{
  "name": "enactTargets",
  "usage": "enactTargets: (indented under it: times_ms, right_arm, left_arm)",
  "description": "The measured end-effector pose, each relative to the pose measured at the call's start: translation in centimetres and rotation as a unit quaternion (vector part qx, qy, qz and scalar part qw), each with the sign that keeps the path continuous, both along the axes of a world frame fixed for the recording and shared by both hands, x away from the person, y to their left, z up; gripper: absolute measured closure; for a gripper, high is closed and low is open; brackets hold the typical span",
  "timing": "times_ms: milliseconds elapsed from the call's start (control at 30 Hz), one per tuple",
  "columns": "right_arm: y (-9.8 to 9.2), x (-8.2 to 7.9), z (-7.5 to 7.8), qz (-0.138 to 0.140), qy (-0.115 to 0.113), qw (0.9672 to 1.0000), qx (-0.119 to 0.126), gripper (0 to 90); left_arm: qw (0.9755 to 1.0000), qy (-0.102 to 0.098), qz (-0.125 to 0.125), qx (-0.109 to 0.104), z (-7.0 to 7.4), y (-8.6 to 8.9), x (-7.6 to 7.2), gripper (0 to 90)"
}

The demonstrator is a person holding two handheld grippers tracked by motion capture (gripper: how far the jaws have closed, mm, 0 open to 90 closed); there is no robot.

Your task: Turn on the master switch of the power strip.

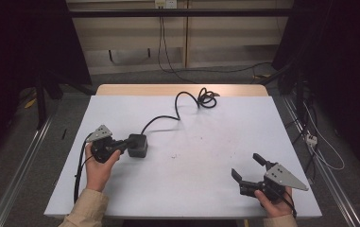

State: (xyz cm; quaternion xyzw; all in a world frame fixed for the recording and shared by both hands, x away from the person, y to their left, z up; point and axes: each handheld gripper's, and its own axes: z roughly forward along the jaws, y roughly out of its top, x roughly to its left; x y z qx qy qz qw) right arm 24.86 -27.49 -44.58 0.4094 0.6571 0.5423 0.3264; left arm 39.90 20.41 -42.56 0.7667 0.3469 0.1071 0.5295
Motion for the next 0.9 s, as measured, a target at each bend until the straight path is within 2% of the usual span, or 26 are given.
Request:
enactTargets:
  times_ms: [467, 900]
  right_arm:
    - [-0.02, -0.01, 0.01, 0.001, 0.0, 1.0, 0.0, 5.5]
    - [-0.02, -0.02, 0.01, 0.003, -0.001, 1.0, 0.001, 5.5]
  left_arm:
    - [0.9999, 0.001, 0.005, 0.01, -0.14, -0.14, 0.19, 90.0]
    - [0.9999, 0.0, 0.01, 0.011, -0.11, -0.03, 0.24, 90.0]
